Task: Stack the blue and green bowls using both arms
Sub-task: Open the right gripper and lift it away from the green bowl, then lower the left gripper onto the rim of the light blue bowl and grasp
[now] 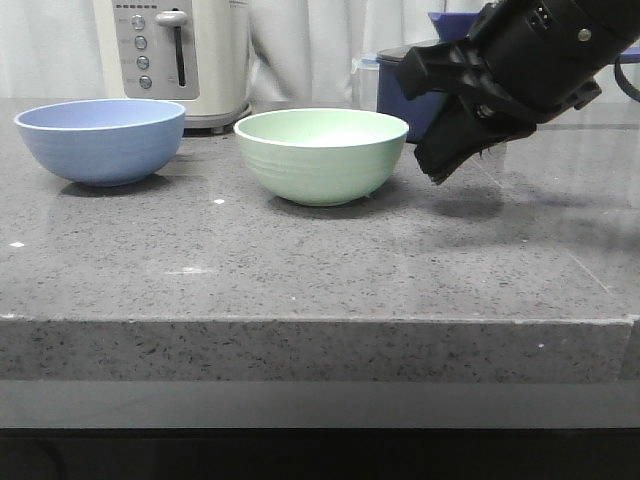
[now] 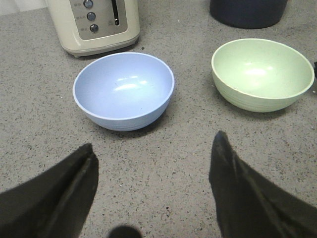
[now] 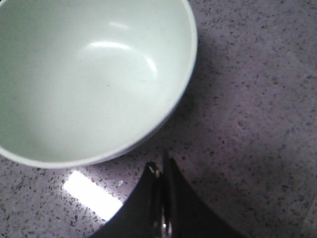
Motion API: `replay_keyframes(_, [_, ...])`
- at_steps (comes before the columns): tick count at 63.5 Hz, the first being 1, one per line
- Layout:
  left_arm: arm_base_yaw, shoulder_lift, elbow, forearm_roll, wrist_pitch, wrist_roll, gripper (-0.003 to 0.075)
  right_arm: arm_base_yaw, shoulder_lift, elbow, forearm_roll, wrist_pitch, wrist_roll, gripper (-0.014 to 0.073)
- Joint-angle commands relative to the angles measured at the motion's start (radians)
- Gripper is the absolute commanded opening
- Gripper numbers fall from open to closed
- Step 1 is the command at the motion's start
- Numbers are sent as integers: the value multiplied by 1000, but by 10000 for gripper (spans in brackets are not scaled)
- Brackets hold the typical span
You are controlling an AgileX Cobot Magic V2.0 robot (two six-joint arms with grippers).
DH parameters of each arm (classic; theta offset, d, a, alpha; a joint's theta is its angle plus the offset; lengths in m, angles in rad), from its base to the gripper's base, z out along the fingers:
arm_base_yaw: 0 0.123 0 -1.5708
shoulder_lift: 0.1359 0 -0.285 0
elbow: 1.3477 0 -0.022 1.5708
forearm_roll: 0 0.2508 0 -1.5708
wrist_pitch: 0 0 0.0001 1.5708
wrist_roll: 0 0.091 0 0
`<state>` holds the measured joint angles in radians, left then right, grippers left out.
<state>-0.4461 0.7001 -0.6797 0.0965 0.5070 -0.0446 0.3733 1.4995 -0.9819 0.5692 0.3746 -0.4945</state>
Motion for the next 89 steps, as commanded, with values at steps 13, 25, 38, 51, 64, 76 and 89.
replay_keyframes(13, [37, 56, -97, 2, 38, -13, 473, 1, -35, -22, 19, -40, -12, -64])
replay_keyframes(25, [159, 232, -262, -6, 195, -13, 473, 1, -35, -22, 19, -40, -12, -64])
replay_keyframes(38, [308, 460, -454, -140, 315, -11, 473, 1, -35, -22, 19, -40, -12, -64])
replay_keyframes(51, [376, 678, -625, -253, 341, -1, 473, 1, -35, -22, 19, -40, -12, -64])
replay_keyframes(64, [376, 836, -736, -354, 341, 45, 473, 1, -35, -22, 19, -40, -12, -64])
replay_keyframes(76, [376, 946, -792, -381, 341, 61, 473, 1, -35, -22, 19, -40, -12, -64])
replay_keyframes(89, [376, 1013, -796, -422, 313, 79, 470, 1, -35, -22, 19, -40, -12, -64])
